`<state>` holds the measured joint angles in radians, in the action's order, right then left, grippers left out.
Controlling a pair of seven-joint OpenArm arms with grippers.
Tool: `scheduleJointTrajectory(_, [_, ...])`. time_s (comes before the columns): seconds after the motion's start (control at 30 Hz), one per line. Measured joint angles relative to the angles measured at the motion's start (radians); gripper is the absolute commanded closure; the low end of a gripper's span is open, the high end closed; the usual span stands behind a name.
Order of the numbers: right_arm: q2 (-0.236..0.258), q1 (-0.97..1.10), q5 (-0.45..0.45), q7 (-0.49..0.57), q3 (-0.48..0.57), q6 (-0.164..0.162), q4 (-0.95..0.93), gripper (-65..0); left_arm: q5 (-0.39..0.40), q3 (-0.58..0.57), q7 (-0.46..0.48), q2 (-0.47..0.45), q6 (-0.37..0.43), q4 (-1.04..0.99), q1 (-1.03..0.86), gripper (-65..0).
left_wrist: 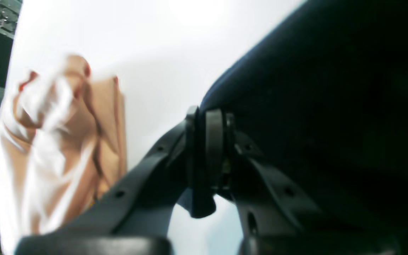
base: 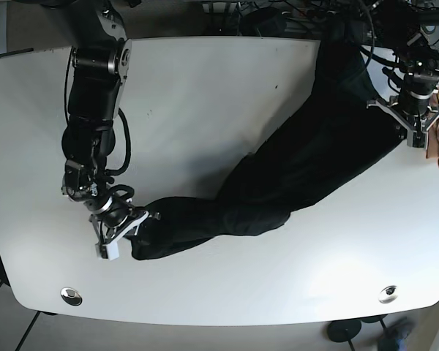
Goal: Fold the T-shirt properly
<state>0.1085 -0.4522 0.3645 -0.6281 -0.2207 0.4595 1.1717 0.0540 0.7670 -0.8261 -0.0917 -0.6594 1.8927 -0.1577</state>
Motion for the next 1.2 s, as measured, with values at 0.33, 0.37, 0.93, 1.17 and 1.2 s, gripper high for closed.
scheduleJointTrajectory(0.33, [0.086, -0.320, 0.096, -0.183, 0.003, 0.003, 0.064, -2.2, 0.014, -0.127, -0.233, -0.203, 0.009, 0.002, 0.500, -0.8])
scheduleJointTrajectory(0.37, [0.089, -0.359, 0.096, -0.212, 0.003, 0.004, 0.064, -2.2, 0.014, -0.137, -0.237, -0.219, 0.014, 0.002, 0.549, -0.8])
scheduleJointTrajectory(0.93, [0.119, 0.070, 0.146, -0.303, -0.176, 0.015, 0.121, -2.2, 0.023, -0.079, -0.051, -0.175, 0.015, -0.001, 0.214, -0.7])
scheduleJointTrajectory(1.17, [0.160, 0.387, 0.291, -0.241, -0.177, 0.011, 0.122, -2.2, 0.007, -0.067, 0.043, -0.103, 0.020, -0.005, -0.049, -0.6])
scheduleJointTrajectory(1.2, [0.161, 0.412, 0.315, -0.239, -0.179, 0.011, 0.122, -2.2, 0.007, -0.067, 0.042, -0.103, 0.023, -0.005, -0.068, -0.6])
